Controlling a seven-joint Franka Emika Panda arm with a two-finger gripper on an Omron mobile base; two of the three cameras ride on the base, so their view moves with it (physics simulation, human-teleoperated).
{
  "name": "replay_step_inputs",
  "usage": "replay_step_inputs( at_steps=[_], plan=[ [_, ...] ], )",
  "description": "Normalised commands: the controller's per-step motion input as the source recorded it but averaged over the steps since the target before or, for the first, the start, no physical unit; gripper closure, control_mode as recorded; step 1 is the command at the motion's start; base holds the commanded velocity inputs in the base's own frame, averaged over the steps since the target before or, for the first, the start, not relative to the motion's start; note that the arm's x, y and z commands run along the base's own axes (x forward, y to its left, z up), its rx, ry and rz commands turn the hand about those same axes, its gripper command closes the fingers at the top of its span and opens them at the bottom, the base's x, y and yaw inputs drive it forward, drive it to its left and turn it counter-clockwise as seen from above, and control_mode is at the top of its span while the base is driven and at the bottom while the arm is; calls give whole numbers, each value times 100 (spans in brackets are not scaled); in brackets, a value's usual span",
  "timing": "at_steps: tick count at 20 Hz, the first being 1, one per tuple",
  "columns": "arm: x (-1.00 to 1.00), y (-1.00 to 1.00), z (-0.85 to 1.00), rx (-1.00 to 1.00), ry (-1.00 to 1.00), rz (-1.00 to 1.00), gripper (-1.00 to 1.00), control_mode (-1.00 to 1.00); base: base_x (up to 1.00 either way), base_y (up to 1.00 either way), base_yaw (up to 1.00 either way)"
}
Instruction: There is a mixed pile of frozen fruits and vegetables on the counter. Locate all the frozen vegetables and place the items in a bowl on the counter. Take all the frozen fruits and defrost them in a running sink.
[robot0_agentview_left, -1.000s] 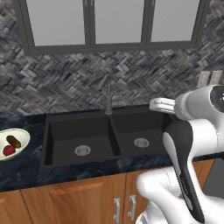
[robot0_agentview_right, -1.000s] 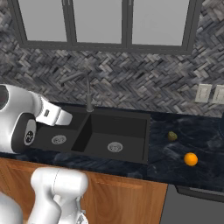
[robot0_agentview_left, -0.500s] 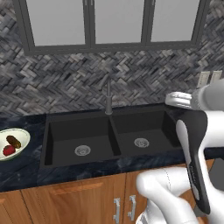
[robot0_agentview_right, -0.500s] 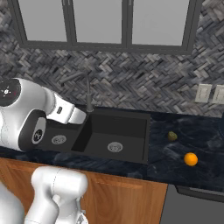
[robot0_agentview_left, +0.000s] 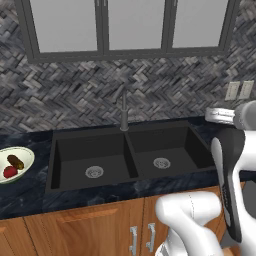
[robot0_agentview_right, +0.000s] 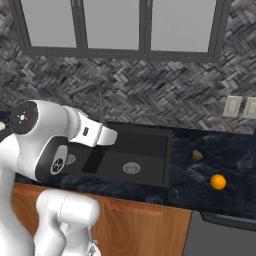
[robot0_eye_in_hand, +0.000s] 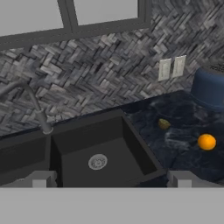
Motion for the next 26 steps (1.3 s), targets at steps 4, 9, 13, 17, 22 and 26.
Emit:
replay_step_inputs(
  at_steps=[4, 9, 13, 17, 22, 26],
  plan=[
    [0, -44, 0, 0, 4, -9, -100, -100, 0, 0, 0],
    [0, -35, 0, 0, 6, -11, -100, -100, 0, 0, 0],
    [0, -59, 0, 1, 12, -12, -100, -100, 0, 0, 0],
    [1, -64, -12, 2, 16, -6, -100, -100, 0, 0, 0],
    [0, -66, -1, 9, 22, -5, -100, -100, 0, 0, 0],
    [0, -52, -11, 0, 1, 0, -100, -100, 0, 0, 0]
  ],
)
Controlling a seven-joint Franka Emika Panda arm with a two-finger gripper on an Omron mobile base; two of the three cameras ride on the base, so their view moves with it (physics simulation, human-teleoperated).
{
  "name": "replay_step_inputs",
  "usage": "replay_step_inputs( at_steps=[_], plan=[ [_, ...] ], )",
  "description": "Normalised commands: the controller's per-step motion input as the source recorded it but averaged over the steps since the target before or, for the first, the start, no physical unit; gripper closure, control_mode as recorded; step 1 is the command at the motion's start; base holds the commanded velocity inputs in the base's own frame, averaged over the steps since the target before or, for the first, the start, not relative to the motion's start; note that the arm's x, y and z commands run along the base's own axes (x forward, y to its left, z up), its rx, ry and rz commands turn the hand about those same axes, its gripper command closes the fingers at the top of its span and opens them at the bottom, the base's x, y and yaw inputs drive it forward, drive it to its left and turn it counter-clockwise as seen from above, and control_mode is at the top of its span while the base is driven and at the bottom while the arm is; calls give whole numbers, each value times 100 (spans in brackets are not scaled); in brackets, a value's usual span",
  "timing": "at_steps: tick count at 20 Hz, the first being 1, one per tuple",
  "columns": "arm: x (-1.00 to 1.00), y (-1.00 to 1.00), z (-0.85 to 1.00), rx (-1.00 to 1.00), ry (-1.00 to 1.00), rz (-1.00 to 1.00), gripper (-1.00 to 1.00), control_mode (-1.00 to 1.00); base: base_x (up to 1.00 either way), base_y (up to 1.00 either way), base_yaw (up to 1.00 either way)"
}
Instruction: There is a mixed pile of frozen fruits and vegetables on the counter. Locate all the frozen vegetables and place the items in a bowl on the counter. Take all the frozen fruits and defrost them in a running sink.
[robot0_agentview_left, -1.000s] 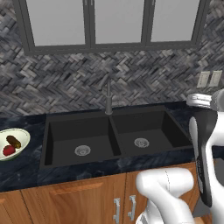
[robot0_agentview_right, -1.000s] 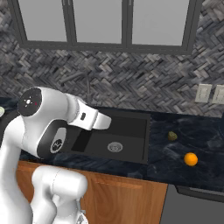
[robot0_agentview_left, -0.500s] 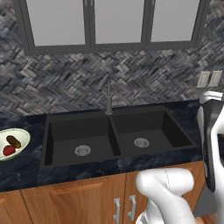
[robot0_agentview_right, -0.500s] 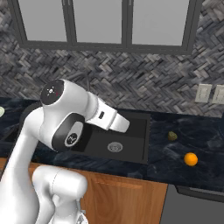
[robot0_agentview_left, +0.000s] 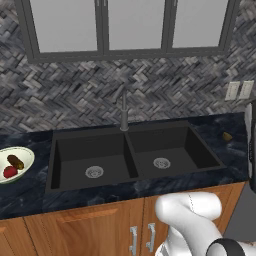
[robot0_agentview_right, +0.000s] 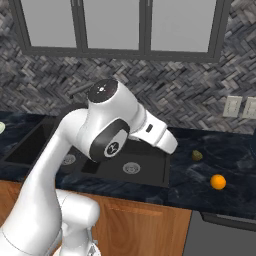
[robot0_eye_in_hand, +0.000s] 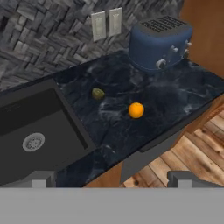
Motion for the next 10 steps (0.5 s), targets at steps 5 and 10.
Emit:
replay_step_inputs(
  at_steps=[5, 10],
  plan=[
    [2, -53, -3, 2, 12, 0, -100, -100, 0, 0, 0],
    [5, -48, -20, 0, 5, 0, -100, -100, 0, 0, 0]
  ],
)
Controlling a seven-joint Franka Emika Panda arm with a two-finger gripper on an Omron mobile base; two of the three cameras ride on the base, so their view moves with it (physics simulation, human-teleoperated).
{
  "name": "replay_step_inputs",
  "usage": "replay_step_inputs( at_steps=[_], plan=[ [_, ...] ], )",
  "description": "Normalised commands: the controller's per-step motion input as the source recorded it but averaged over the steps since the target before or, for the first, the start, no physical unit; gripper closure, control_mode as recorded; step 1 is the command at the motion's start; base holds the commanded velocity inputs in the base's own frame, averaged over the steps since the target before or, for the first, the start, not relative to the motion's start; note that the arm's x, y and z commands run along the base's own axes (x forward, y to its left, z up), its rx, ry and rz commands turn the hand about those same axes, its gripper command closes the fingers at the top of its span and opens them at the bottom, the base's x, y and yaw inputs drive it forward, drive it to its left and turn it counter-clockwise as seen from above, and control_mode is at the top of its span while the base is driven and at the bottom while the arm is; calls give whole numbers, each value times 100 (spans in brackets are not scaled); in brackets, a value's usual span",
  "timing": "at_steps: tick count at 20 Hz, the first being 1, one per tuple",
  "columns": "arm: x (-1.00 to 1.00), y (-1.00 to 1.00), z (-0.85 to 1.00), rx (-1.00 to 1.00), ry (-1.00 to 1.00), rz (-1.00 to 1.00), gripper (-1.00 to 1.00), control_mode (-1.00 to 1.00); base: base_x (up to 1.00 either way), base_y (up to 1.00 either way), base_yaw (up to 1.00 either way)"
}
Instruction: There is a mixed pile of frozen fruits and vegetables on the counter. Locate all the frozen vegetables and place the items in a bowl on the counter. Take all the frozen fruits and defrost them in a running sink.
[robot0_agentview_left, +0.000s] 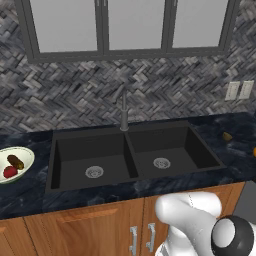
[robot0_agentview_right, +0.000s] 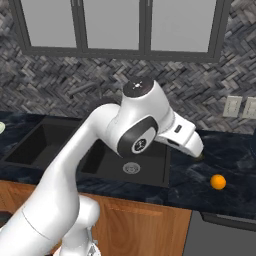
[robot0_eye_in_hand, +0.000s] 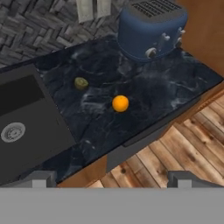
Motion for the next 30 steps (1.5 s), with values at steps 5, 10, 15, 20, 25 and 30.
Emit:
replay_step_inputs(
  at_steps=[5, 10, 15, 20, 25, 30],
  plan=[
    [8, -36, -23, 0, 5, 0, -100, -100, 0, 0, 0],
    [8, -18, -11, 0, 4, 0, -100, -100, 0, 0, 0],
    [6, -9, -4, 3, 4, 0, -100, -100, 0, 0, 0],
    [6, -8, -12, 4, 5, 0, -100, -100, 0, 0, 0],
    [12, -1, -14, 5, 1, 1, -100, -100, 0, 0, 0],
    [7, 0, -10, 5, 0, 3, -100, -100, 0, 0, 0]
  ],
)
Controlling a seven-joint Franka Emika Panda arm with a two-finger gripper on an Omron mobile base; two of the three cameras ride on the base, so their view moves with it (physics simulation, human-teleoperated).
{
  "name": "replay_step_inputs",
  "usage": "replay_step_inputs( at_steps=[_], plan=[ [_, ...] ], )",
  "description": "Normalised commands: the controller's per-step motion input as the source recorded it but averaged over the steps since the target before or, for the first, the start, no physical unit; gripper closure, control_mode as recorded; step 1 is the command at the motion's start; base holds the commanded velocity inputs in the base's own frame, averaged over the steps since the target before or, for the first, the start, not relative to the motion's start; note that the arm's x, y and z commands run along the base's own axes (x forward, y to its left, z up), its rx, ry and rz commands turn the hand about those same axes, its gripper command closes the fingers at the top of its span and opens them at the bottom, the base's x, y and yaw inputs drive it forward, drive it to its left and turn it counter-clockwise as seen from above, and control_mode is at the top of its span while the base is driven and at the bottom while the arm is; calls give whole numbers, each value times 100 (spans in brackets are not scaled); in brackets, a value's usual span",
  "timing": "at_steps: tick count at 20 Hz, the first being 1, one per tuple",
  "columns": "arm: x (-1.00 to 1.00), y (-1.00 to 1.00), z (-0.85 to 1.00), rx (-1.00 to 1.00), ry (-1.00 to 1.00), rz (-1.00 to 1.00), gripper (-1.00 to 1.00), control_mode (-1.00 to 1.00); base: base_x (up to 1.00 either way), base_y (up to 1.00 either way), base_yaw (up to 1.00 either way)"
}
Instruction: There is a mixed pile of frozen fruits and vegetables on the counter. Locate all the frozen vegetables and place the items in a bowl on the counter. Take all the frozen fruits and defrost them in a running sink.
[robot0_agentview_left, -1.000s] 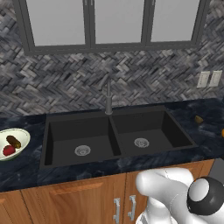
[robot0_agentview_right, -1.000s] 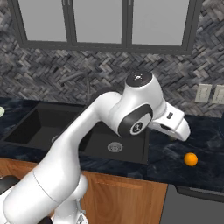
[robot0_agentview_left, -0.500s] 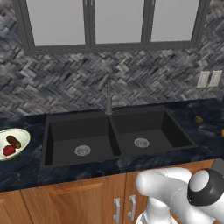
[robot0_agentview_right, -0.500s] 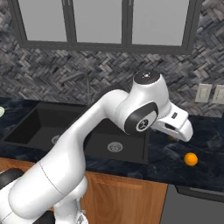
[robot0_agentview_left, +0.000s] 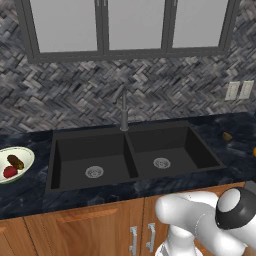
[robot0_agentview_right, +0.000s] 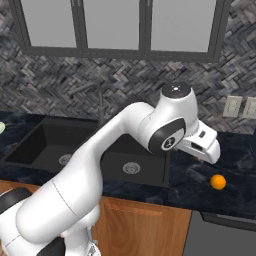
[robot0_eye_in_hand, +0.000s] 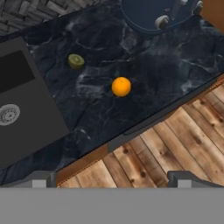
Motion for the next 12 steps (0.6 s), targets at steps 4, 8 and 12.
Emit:
replay_step_inputs(
  at_steps=[4, 8, 12],
  plan=[
    [2, -1, -8, 2, -1, 3, -100, -100, 0, 0, 0],
    [0, -4, -7, 0, -1, 1, -100, -100, 0, 0, 0],
    [5, -5, -8, 0, 0, 0, -100, -100, 0, 0, 0]
  ],
)
